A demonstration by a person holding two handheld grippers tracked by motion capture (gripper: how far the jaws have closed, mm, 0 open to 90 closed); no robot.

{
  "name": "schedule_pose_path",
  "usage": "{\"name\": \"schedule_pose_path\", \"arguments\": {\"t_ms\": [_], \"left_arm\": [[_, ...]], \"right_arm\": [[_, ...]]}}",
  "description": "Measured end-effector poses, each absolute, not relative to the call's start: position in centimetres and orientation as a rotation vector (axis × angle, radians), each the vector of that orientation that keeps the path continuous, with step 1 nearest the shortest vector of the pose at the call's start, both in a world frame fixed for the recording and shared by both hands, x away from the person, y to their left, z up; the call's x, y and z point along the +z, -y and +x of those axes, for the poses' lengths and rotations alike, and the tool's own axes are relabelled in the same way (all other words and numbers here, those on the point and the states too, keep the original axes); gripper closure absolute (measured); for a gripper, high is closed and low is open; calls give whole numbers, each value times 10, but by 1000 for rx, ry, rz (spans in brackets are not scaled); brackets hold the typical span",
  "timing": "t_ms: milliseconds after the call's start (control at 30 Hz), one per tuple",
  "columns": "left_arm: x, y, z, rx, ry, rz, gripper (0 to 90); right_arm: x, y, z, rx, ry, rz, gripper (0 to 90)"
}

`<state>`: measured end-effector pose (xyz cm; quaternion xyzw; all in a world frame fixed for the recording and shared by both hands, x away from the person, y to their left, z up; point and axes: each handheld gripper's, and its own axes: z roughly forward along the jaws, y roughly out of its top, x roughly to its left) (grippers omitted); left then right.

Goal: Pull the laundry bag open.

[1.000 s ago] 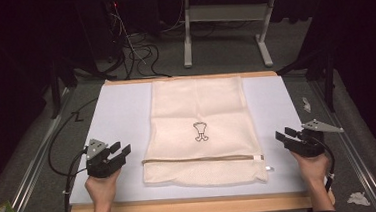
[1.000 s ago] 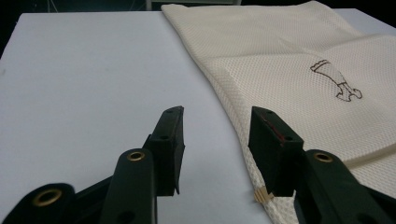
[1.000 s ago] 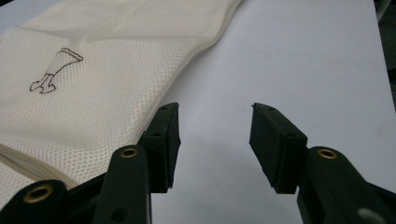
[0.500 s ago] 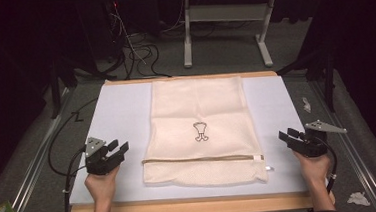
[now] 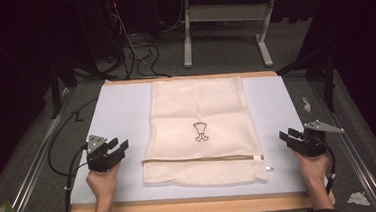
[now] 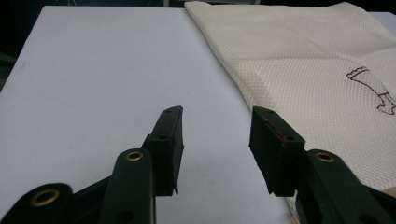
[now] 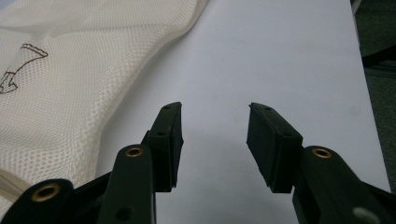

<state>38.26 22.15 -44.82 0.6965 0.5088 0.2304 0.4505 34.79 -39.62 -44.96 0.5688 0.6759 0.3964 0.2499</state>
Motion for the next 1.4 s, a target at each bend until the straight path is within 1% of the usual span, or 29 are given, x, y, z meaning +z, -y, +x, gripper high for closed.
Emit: {"name": "schedule_pose_path", "arguments": {"t_ms": [567, 900, 1400], "left_arm": [[-458, -222, 392, 589, -1286, 1726, 540], [-465, -219, 397, 602, -1295, 1762, 539], [-471, -217, 405, 624, -1315, 1761, 538]], "right_arm": [[-457, 396, 355, 1047, -1827, 1581, 580], [-464, 396, 358, 1027, -1822, 1591, 583], [-468, 394, 361, 937, -1816, 1589, 582]]}}
